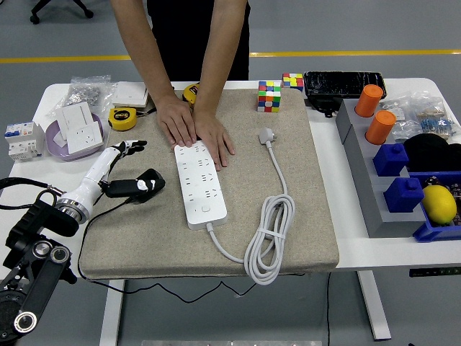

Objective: Pick up the plug,place it near the board,insert it into the board,press the button

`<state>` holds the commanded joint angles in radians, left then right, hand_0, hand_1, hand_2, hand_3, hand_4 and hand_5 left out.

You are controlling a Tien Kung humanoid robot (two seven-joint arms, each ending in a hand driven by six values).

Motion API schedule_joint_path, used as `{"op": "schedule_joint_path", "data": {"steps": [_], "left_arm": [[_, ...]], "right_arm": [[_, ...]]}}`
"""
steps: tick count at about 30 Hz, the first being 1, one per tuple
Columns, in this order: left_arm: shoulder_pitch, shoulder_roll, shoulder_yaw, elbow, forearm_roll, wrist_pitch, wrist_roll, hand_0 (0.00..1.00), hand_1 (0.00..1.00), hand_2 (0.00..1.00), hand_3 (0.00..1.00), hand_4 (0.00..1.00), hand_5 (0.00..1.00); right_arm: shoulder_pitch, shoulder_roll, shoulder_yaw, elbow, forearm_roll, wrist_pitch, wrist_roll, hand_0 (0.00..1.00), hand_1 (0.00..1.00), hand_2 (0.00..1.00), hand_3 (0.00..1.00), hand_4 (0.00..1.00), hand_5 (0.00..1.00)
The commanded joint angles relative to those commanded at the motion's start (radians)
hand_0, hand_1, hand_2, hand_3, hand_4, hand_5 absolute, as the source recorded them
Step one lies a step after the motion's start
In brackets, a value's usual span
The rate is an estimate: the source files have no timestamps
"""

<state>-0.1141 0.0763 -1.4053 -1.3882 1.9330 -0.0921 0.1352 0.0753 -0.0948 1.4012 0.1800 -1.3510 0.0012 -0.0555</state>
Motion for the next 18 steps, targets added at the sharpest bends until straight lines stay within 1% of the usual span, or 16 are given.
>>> {"op": "schedule_joint_path", "data": {"steps": [1,2,5,6,7,12,13,14,18], "left_arm": [[-0.003,0.000,0.002,0.005,0.013,0.000,0.000,0.873,0.889,0.847,0.830,0.998,0.225],[-0.008,-0.001,0.006,0.017,0.046,0.000,-0.001,0.911,0.912,0.857,0.833,0.998,0.209],[-0.022,-0.006,0.013,0.052,0.172,0.001,-0.001,0.911,0.912,0.857,0.833,0.998,0.209],[-0.023,-0.006,0.014,0.055,0.201,0.001,-0.001,0.911,0.912,0.857,0.833,0.998,0.209],[-0.029,-0.010,0.016,0.072,0.223,0.005,-0.003,0.911,0.912,0.857,0.833,0.998,0.209],[-0.041,-0.019,0.015,0.111,0.238,0.016,-0.007,0.913,0.910,0.854,0.832,0.998,0.208],[-0.042,-0.020,0.015,0.116,0.238,0.019,-0.007,0.913,0.910,0.854,0.832,0.998,0.208],[-0.044,-0.020,0.014,0.119,0.239,0.022,-0.007,0.895,0.896,0.828,0.813,0.998,0.214],[-0.050,-0.024,0.014,0.134,0.232,0.036,-0.009,0.895,0.896,0.828,0.813,0.998,0.214]], "right_arm": [[0.000,0.000,0.000,0.000,0.000,0.000,0.000,0.866,0.771,0.760,0.794,0.998,0.867],[0.000,0.000,0.000,0.000,0.000,0.000,0.000,0.866,0.771,0.761,0.794,0.998,0.869],[0.000,0.000,-0.003,0.000,0.002,0.000,0.000,0.866,0.771,0.761,0.794,0.998,0.869],[0.000,0.000,-0.003,0.000,0.002,0.000,0.000,0.866,0.771,0.761,0.794,0.998,0.869],[0.000,0.000,-0.002,0.000,0.001,0.000,0.000,0.866,0.771,0.761,0.794,0.998,0.869],[0.002,-0.002,-0.001,0.000,-0.002,0.000,-0.002,0.866,0.771,0.760,0.794,0.998,0.867],[0.002,-0.002,-0.001,0.000,-0.002,0.000,-0.002,0.866,0.771,0.760,0.794,0.998,0.867],[0.002,-0.002,-0.001,0.000,-0.002,0.000,-0.002,0.867,0.771,0.761,0.795,0.998,0.867],[0.002,-0.003,-0.004,0.000,-0.002,0.000,-0.002,0.867,0.771,0.761,0.795,0.998,0.867]]}}
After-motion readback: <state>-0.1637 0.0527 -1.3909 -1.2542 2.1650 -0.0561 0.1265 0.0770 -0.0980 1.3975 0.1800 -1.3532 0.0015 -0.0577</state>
